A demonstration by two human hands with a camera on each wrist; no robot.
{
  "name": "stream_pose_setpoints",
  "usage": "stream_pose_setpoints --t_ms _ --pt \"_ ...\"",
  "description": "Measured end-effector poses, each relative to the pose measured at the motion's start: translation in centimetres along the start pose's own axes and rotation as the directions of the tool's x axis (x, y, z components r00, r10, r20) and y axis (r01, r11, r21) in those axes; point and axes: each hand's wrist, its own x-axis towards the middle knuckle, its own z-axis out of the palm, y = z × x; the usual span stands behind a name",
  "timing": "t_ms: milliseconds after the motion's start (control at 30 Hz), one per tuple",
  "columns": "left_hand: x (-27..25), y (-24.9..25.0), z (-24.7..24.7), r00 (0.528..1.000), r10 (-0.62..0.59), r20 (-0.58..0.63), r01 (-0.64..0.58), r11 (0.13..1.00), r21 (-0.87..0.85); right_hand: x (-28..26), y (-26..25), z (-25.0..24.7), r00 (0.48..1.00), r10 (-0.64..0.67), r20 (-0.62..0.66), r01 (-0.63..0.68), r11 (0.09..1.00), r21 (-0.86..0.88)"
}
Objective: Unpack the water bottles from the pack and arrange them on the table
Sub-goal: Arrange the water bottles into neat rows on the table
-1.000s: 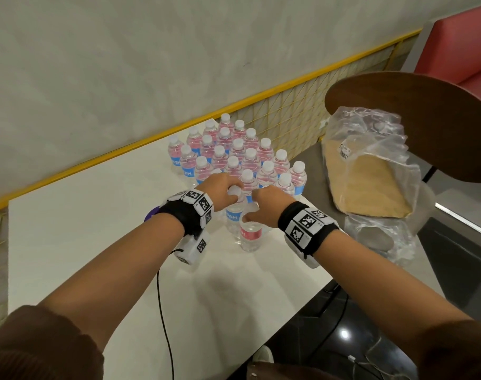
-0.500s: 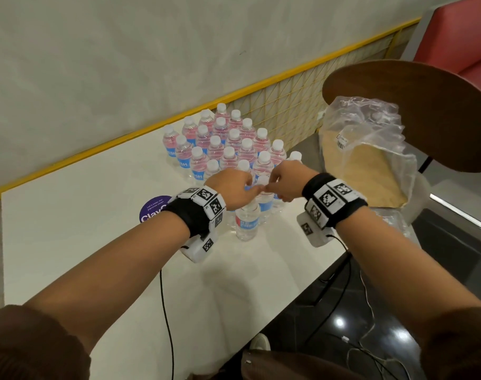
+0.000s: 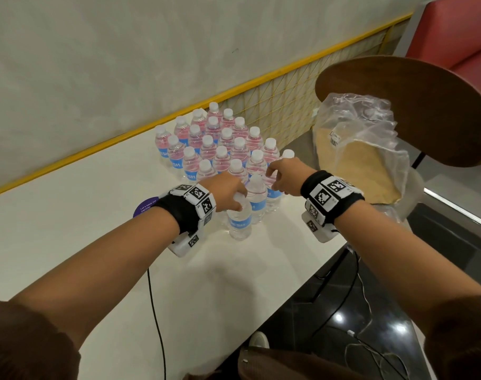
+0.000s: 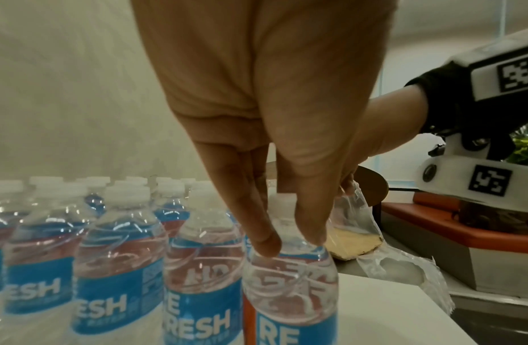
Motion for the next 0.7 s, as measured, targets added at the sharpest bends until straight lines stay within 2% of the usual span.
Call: stream_pose_setpoints --t_ms 133,700 --pt "-0.2 -0.1 -0.1 1.000 0.011 0.007 -0.011 1.000 0.027 0.7 -0.8 0.4 0.997 -0.058 -0.046 0.057 0.998 -0.029" --pt "0.1 0.4 0.2 0.997 -0.059 -0.047 0.059 0.998 -0.001 2.7 -1.6 -0.1 0.986 -0.154 0.061 0.158 0.984 -0.081"
